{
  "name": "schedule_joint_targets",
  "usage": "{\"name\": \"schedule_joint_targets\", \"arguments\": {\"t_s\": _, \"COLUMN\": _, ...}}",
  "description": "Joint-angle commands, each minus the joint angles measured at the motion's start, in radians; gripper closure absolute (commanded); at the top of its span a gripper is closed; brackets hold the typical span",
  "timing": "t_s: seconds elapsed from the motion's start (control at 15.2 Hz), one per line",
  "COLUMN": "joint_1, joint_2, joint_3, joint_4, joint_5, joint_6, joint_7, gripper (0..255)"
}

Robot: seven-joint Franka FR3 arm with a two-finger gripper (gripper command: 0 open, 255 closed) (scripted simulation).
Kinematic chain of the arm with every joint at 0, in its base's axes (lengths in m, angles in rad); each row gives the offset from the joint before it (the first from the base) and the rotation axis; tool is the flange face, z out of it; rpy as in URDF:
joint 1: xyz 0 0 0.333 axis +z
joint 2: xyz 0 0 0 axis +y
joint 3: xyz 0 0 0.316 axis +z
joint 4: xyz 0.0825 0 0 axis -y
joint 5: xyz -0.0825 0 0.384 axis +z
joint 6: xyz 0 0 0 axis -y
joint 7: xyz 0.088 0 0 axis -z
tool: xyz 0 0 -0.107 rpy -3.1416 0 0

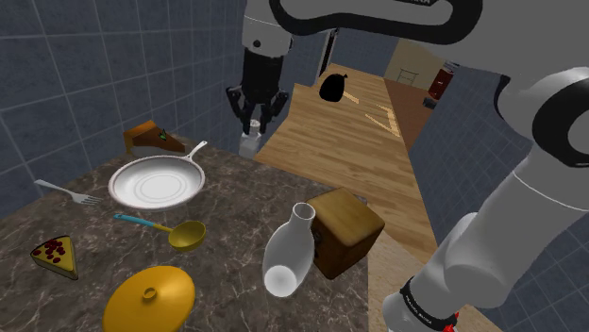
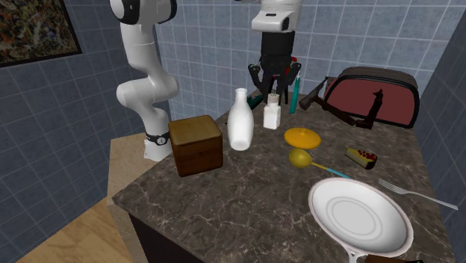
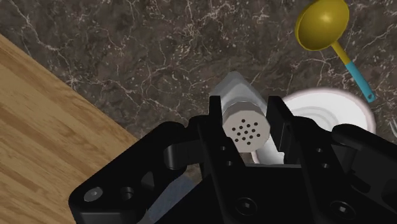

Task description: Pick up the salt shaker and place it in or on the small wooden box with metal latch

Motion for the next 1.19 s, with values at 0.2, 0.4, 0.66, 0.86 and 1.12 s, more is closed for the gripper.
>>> {"name": "schedule_joint_targets", "arguments": {"t_s": 0.2, "joint_1": -0.025, "joint_2": -0.218, "joint_3": -0.041, "joint_4": -0.207, "joint_5": 0.074, "joint_6": 0.000, "joint_7": -0.077, "gripper": 255}}
{"name": "schedule_joint_targets", "arguments": {"t_s": 0.4, "joint_1": -0.026, "joint_2": -0.340, "joint_3": -0.072, "joint_4": -0.310, "joint_5": 0.104, "joint_6": -0.016, "joint_7": -0.119, "gripper": 255}}
{"name": "schedule_joint_targets", "arguments": {"t_s": 0.66, "joint_1": -0.020, "joint_2": -0.496, "joint_3": -0.117, "joint_4": -0.427, "joint_5": 0.127, "joint_6": -0.055, "joint_7": -0.168, "gripper": 255}}
{"name": "schedule_joint_targets", "arguments": {"t_s": 0.86, "joint_1": -0.014, "joint_2": -0.609, "joint_3": -0.152, "joint_4": -0.501, "joint_5": 0.134, "joint_6": -0.096, "joint_7": -0.201, "gripper": 255}}
{"name": "schedule_joint_targets", "arguments": {"t_s": 1.12, "joint_1": -0.006, "joint_2": -0.755, "joint_3": -0.199, "joint_4": -0.582, "joint_5": 0.128, "joint_6": -0.164, "joint_7": -0.241, "gripper": 255}}
